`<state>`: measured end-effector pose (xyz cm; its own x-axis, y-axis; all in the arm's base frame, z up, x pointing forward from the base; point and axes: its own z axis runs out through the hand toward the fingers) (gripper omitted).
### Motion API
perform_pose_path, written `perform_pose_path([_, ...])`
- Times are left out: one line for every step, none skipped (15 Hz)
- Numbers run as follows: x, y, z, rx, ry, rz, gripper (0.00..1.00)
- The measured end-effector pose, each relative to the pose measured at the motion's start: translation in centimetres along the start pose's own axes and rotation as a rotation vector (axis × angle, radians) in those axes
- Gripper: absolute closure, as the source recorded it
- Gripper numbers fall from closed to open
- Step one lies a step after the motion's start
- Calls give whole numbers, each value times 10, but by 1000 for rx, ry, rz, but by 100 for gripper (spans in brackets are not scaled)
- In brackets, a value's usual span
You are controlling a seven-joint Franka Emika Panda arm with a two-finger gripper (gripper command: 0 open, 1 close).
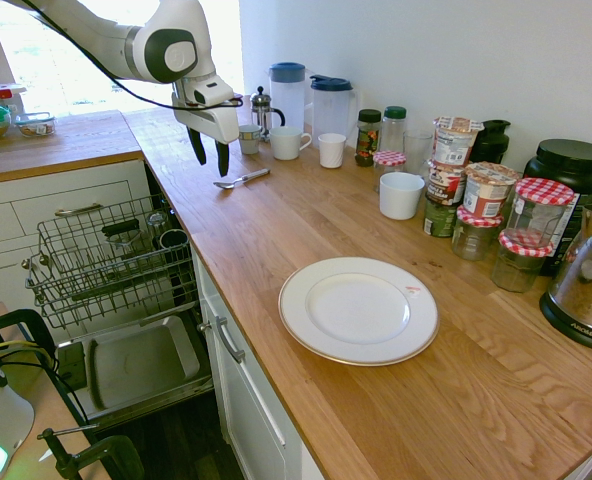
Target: Put the spoon in the dishwasher
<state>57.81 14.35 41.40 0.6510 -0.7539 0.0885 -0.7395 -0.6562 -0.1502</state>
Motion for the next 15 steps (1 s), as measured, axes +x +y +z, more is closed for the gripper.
perform_pose_path([1,-13,10,-8,-2,0,0])
perform_pose_path([2,-26,20,-17,-6,1,0])
perform_pose_path([4,-37,28,-25,-11,3,0])
perform_pose_path([8,-48,36,-30,-13,5,0])
perform_pose_path([12,-59,44,-36,-16,8,0])
perform_pose_path([17,-67,51,-43,-19,12,0])
perform_pose_path([21,-75,59,-51,-21,16,0])
perform_pose_path([25,-82,64,-61,-23,22,0])
perform_pose_path([28,-88,69,-72,-25,26,0])
perform_pose_path([30,-92,71,-82,-27,29,0])
perform_pose_path([31,-95,72,-90,-28,31,0])
perform_pose_path([33,-96,72,-97,-30,33,0])
perform_pose_path([34,-97,71,-103,-30,35,0])
perform_pose_path([34,-97,72,-111,-32,37,0])
perform_pose_path([35,-97,75,-117,-34,38,0])
